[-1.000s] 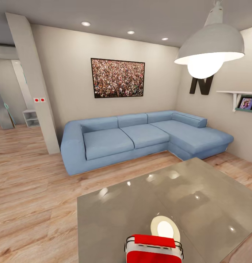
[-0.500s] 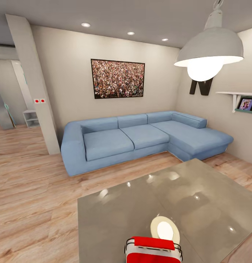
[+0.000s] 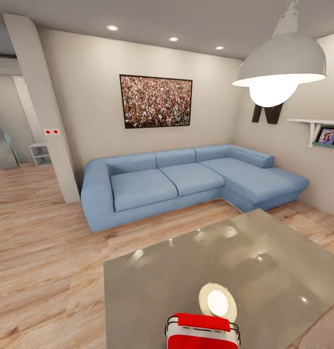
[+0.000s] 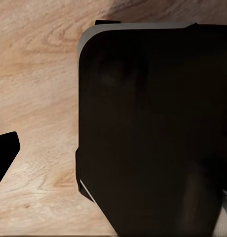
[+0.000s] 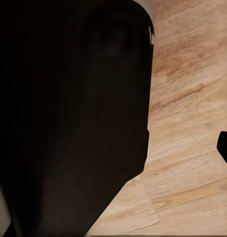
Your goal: Turn on the radio receiver that's on the table in the living room.
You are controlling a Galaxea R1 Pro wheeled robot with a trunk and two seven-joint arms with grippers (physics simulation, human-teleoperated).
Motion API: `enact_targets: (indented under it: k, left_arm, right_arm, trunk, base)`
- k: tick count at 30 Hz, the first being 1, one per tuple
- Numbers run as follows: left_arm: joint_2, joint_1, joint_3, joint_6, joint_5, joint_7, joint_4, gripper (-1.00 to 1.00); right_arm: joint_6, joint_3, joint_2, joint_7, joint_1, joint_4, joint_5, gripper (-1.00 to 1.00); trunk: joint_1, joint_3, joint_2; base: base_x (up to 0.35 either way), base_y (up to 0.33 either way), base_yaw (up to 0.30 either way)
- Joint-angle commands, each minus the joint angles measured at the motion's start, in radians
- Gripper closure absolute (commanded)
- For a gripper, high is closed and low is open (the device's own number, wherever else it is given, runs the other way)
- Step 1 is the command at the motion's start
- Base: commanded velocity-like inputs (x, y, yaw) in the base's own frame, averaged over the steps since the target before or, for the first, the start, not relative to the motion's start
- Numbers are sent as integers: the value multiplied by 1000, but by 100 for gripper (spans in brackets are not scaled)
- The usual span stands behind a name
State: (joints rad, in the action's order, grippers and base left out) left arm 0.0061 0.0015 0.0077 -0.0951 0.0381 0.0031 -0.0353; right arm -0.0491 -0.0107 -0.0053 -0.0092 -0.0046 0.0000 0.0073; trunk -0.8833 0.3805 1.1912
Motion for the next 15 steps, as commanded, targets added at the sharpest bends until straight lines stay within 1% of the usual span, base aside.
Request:
enact_targets:
  k: [1, 10, 15]
  left_arm:
    - [0, 0, 0, 0, 0, 0, 0, -100]
    - [0, 0, 0, 0, 0, 0, 0, -100]
    - [0, 0, 0, 0, -1, 0, 0, -100]
  right_arm:
    - [0, 0, 0, 0, 0, 0, 0, -100]
    - [0, 0, -1, 0, 0, 0, -1, -100]
    - [0, 0, -1, 0, 0, 0, 0, -100]
  trunk:
    - [4, -2, -7]
    - [38, -15, -70]
    - [38, -7, -70]
  base:
    - [0, 0, 0]
    - [0, 0, 0]
    - [0, 0, 0]
